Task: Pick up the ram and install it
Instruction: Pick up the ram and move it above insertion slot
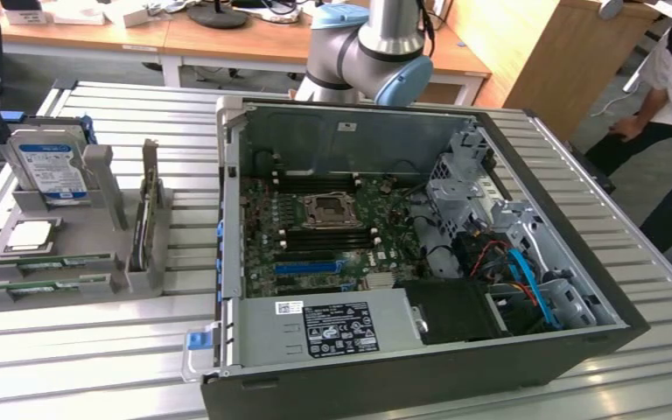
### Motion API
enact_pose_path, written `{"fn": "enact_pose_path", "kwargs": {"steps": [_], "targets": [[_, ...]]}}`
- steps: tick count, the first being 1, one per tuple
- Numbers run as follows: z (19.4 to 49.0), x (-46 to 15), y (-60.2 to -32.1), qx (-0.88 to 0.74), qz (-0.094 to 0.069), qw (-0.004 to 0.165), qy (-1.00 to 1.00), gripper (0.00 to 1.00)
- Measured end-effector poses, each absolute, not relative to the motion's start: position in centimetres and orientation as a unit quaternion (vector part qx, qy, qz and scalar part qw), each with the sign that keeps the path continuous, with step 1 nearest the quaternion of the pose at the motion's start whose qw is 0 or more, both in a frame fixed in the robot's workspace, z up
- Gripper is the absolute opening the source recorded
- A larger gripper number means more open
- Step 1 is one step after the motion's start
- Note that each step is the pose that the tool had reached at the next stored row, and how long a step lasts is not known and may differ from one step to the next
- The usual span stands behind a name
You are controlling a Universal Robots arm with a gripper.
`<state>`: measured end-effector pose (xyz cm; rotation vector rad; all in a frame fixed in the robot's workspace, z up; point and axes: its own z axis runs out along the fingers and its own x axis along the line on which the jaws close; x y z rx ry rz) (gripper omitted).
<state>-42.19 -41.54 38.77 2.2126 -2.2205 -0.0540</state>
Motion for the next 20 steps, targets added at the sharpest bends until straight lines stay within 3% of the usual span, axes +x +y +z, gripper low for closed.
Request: {"fn": "enact_pose_path", "kwargs": {"steps": [9,14,20], "targets": [[38.77,-42.19,-41.54,0.706,-0.017,0.003,-0.708,0.11],[38.77,-42.19,-41.54,0.706,-0.017,0.003,-0.708,0.30],[38.41,-42.20,-41.54,0.706,-0.017,0.003,-0.708,0.30]]}}
